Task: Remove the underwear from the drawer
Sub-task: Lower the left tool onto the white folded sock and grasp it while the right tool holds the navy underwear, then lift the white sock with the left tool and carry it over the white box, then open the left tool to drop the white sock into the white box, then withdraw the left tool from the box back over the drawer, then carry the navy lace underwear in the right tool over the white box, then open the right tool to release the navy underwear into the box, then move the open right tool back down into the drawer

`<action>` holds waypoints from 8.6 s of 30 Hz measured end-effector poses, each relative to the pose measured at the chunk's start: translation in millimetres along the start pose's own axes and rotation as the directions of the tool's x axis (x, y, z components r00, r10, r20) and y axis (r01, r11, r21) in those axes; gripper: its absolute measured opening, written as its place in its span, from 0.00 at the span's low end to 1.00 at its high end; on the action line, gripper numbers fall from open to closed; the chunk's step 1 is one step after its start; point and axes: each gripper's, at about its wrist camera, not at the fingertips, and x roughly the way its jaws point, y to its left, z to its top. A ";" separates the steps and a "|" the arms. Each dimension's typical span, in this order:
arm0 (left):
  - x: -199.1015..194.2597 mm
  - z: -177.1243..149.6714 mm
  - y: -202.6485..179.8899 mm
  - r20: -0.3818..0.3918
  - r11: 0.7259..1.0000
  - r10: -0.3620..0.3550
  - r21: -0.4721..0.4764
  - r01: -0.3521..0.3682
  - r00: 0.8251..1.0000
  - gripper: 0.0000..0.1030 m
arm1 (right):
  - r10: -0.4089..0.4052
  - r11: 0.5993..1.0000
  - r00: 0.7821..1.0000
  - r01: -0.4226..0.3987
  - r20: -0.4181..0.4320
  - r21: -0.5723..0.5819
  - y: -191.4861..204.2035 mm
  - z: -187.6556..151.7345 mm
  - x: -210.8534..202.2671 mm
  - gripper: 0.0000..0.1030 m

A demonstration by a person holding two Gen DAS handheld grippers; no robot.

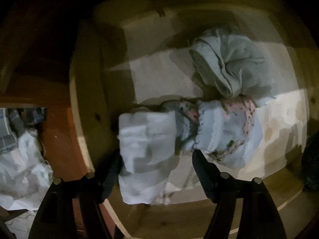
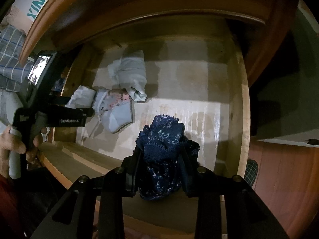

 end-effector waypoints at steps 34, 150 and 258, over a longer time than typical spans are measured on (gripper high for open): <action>-34.6 -30.0 4.7 0.078 0.996 -0.069 -0.054 0.073 0.995 0.41 | -0.039 0.999 0.999 0.039 -0.016 -0.009 -0.2 -1.3 6.5 0.30; -227.5 -84.6 76.7 0.552 0.966 0.114 -0.255 0.037 0.826 0.63 | -0.121 0.993 0.992 0.120 -0.028 -0.021 -7.5 -8.3 11.8 0.28; -134.1 -116.5 155.7 0.522 0.780 0.127 -0.577 0.240 0.843 0.63 | 0.009 0.841 0.936 0.184 0.353 -0.509 145.5 48.3 -186.9 0.62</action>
